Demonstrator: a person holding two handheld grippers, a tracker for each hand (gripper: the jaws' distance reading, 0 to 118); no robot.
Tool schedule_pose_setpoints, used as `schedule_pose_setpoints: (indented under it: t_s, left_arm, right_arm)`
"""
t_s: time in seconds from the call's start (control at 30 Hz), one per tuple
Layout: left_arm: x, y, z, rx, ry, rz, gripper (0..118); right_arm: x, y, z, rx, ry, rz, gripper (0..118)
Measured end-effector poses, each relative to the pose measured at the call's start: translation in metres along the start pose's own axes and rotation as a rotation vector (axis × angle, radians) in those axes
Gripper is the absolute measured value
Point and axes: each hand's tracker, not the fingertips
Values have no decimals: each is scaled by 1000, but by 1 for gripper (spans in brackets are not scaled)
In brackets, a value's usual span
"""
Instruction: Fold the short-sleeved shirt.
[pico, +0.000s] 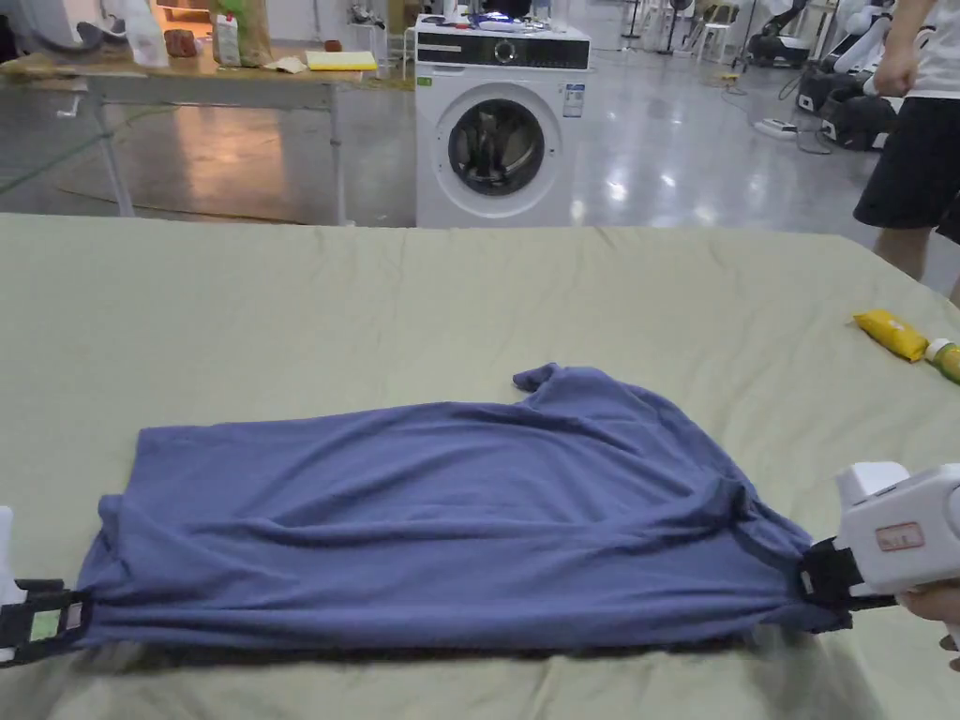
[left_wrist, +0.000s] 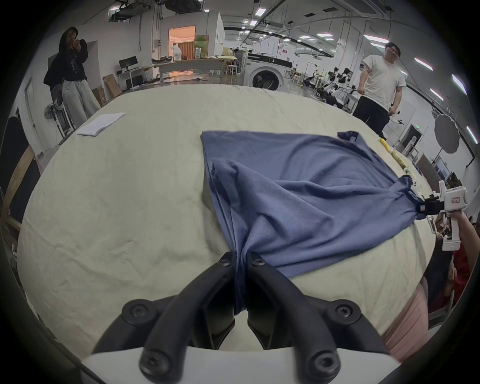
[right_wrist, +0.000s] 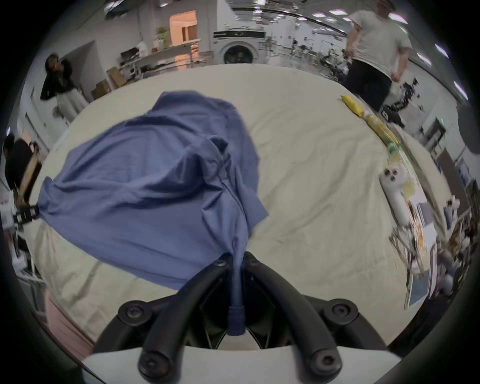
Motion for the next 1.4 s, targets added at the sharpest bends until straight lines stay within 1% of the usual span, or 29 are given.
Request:
schedule_pose_setpoints:
  t_s: [0.03, 0.1, 0.17, 0.2, 0.3, 0.37, 0.43, 0.47, 0.5, 0.53, 0.57, 0.6, 0.63, 0.67, 0.7, 0.77, 0.8, 0.87, 0.93, 1.0, 1.03, 1.07, 1.1, 1.13, 1.17, 1.2, 1.23, 1.3, 1.4]
  left_arm:
    - [0, 0, 11, 8, -8, -4, 0]
    - [-1, -2, 32, -19, -72, -26, 0]
    - [-2, -11, 51, -43, -74, -61, 0]
    - [-2, -20, 60, -62, -71, -78, 0]
    - [-8, -52, 71, -112, -72, -57, 0]
    - [-14, -77, 65, -145, -74, -62, 0]
    - [-26, -102, 47, -176, -104, 33, 0]
    - [-29, -110, 40, -169, -121, 71, 3]
    - [-34, -117, 34, -160, -140, 104, 12]
    - [-36, -121, 31, -154, -120, 85, 33]
    - [-36, -124, 30, -121, -104, 69, 46]
    - [-33, -126, 34, -55, -93, 42, 57]
    - [-30, -124, 39, -7, -88, 40, 67]
    - [-29, -121, 46, 22, -66, 47, 68]
    - [-27, -116, 55, 63, -52, 57, 68]
    - [-15, -106, 81, 188, -56, 33, 68]
    - [-7, -101, 95, 296, -55, 26, 68]
    - [15, -96, 121, 548, -32, -4, 68]
    - [42, -97, 139, 772, 13, -29, 68]
    - [65, -101, 148, 884, 14, -64, 68]
    - [78, -104, 150, 931, 29, -77, 66]
    - [90, -107, 152, 973, 55, -90, 55]
    - [101, -108, 151, 1002, 79, -103, 25]
    - [108, -109, 143, 1004, 99, -123, 0]
    - [113, -111, 140, 1040, 102, -129, 0]
    - [113, -109, 139, 1023, 77, -141, 0]
    - [113, -105, 136, 1007, 53, -167, 0]
    - [109, -90, 137, 958, 66, -149, 0]
    - [70, -39, 131, 772, 20, 16, 0]
  right_arm:
    - [6, -4, 12, -1, 9, -28, 3]
    - [13, -17, 32, -2, 7, -31, 3]
    - [10, -34, 62, -12, -3, -20, 3]
    - [13, -47, 70, -30, 9, -17, 3]
    - [15, -83, 86, -77, 93, -105, 3]
    - [11, -108, 78, -75, 97, -85, 3]
    - [6, -127, 55, -123, 59, -35, 3]
    - [5, -133, 47, -122, 54, -47, 3]
    - [3, -140, 38, -119, 54, -55, 5]
    - [6, -143, 29, -89, 28, -75, 14]
    - [5, -146, 30, -13, 3, -93, 27]
    - [2, -148, 33, 47, -9, -87, 45]
    - [-1, -148, 39, 91, -29, -75, 81]
    - [-1, -144, 44, 117, -70, -61, 105]
    - [-4, -141, 51, 133, -106, -44, 117]
    - [-12, -134, 76, 239, -96, -25, 117]
    - [-19, -125, 88, 306, -52, -29, 117]
    - [-40, -120, 113, 464, -18, -40, 117]
    - [-66, -121, 137, 689, -10, -64, 117]
    - [-93, -139, 153, 988, 54, -98, 113]
    - [-107, -147, 156, 1112, 82, -96, 102]
    - [-121, -148, 159, 1181, 55, -91, 86]
    - [-138, -148, 160, 1195, -23, -86, 56]
    - [-151, -147, 162, 1208, -70, -104, 0]
    - [-155, -148, 158, 1212, -36, -143, 0]
    - [-155, -145, 153, 1199, 71, -153, 0]
    - [-157, -141, 152, 1169, 117, -136, 0]
    - [-163, -131, 152, 1118, 57, -45, 0]
    - [-156, -121, 158, 1125, 51, -46, 0]
